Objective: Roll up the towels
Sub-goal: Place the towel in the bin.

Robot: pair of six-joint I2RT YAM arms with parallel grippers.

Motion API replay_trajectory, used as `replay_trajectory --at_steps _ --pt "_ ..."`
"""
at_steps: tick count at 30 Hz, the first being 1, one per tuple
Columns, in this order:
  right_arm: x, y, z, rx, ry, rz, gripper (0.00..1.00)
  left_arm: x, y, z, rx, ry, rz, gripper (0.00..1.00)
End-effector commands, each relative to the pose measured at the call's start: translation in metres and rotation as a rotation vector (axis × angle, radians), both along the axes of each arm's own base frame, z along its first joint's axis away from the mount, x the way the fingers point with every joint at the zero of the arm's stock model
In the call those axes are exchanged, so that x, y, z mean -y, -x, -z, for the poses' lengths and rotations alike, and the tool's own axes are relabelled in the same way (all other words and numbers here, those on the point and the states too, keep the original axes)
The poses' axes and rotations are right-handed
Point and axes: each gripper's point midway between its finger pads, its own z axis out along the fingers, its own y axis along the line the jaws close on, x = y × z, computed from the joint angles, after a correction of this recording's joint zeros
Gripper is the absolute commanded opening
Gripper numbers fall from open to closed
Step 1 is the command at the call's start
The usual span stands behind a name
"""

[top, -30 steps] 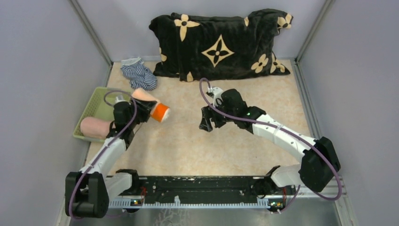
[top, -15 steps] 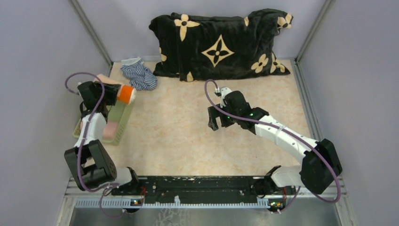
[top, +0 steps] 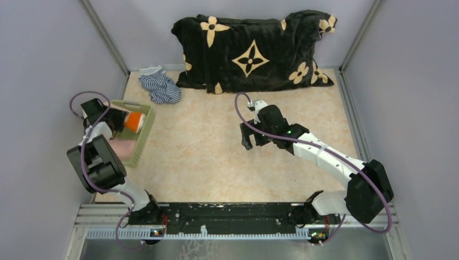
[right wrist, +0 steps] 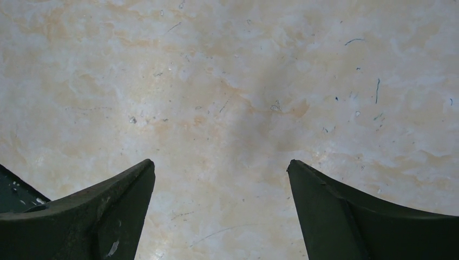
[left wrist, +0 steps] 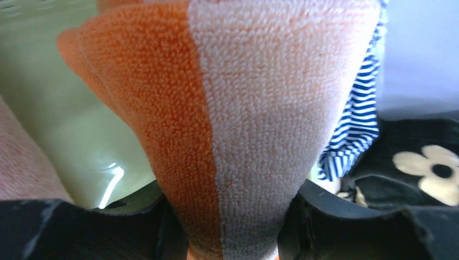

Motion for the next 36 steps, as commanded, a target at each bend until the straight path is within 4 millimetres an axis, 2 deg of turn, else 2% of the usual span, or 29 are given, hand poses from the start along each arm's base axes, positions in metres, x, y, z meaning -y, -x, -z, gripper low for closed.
replay_trajectory --at_steps 1,4,12,16,23,30,36 --pt "0.001 -0.008 -0.014 0.063 -0.015 0.007 0.92 -0.009 0.011 0.025 -0.141 0.013 0.018 0.54" --pt "0.001 -0.008 -0.013 0.063 -0.015 0.005 0.92 -0.015 0.02 0.037 -0.194 -0.002 0.007 0.55" --pt "0.001 -0.007 -0.014 0.067 -0.023 0.003 0.92 -0.012 0.043 0.078 -0.362 0.079 -0.05 0.59" --pt "0.001 -0.006 -0.014 0.072 -0.032 0.001 0.92 -0.017 0.053 0.078 -0.415 0.065 -0.089 0.63" --pt "-0.001 -0.003 -0.017 0.074 -0.053 -0.007 0.92 -0.026 0.054 0.087 -0.496 0.044 -0.077 0.7" --pt "-0.002 -0.002 -0.021 0.081 -0.065 -0.009 0.92 -0.03 0.051 0.078 -0.501 0.038 -0.077 0.76" --pt "-0.001 -0.001 -0.023 0.088 -0.071 -0.006 0.91 -0.034 0.047 0.048 -0.455 0.011 -0.098 0.81"
